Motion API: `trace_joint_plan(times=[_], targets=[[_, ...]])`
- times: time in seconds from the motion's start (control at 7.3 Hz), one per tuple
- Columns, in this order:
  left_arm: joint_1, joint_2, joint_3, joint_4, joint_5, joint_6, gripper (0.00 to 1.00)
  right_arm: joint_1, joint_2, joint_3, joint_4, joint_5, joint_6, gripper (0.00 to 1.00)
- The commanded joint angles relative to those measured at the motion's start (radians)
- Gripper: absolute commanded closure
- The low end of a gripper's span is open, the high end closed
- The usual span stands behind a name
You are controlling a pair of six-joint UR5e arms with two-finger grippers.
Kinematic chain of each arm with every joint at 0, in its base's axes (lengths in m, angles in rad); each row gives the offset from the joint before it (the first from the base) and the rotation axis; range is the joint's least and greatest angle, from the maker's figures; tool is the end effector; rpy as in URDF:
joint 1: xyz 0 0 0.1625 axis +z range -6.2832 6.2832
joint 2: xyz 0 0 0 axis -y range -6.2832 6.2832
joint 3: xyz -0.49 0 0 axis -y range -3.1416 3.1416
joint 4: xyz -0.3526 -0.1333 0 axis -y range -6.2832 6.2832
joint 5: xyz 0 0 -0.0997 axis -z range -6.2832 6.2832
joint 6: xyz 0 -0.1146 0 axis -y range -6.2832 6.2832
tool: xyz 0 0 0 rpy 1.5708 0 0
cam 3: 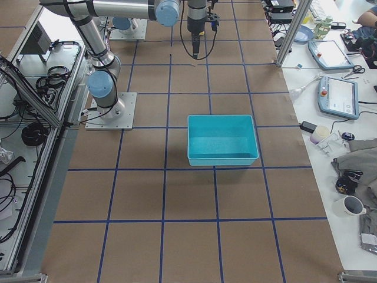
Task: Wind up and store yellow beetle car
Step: 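Lower the left gripper over the yellow beetle car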
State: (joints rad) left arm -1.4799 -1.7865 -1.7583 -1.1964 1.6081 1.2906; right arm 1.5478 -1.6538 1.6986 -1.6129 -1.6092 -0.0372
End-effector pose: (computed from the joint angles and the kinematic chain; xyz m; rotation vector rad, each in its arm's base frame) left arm -0.0808 -0.5351 0.3855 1.7679 2.5834 0.0720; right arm 0.1194 -0.4139 0.5202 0.0221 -3.1032 -0.0060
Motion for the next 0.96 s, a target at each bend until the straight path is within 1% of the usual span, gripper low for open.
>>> trace_joint_plan(times=[0.0, 0.14, 0.27, 0.41, 0.55, 0.68, 0.82], targets=[[0.013, -0.068, -0.018, 0.058, 0.001, 0.236, 0.06, 0.000, 0.003, 0.000, -0.001, 0.011, 0.003, 0.00], [0.016, -0.076, -0.026, 0.055, 0.000, 0.327, 0.06, 0.000, 0.003, 0.000, -0.001, 0.017, 0.000, 0.00], [0.029, -0.080, -0.068, 0.067, -0.001, 0.331, 0.06, 0.000, 0.006, -0.002, -0.002, 0.009, -0.003, 0.00], [0.041, -0.083, -0.146, 0.168, -0.013, 0.340, 0.09, 0.000, 0.005, -0.004, -0.002, 0.002, -0.004, 0.00], [0.073, -0.083, -0.185, 0.226, -0.019, 0.340, 0.09, 0.000, 0.006, -0.008, -0.002, 0.002, 0.000, 0.00], [0.078, -0.085, -0.193, 0.230, -0.019, 0.340, 0.09, 0.000, 0.006, -0.008, -0.002, 0.002, 0.003, 0.00], [0.081, -0.077, -0.214, 0.238, -0.019, 0.342, 0.13, 0.001, 0.008, -0.013, -0.004, 0.014, 0.013, 0.00]])
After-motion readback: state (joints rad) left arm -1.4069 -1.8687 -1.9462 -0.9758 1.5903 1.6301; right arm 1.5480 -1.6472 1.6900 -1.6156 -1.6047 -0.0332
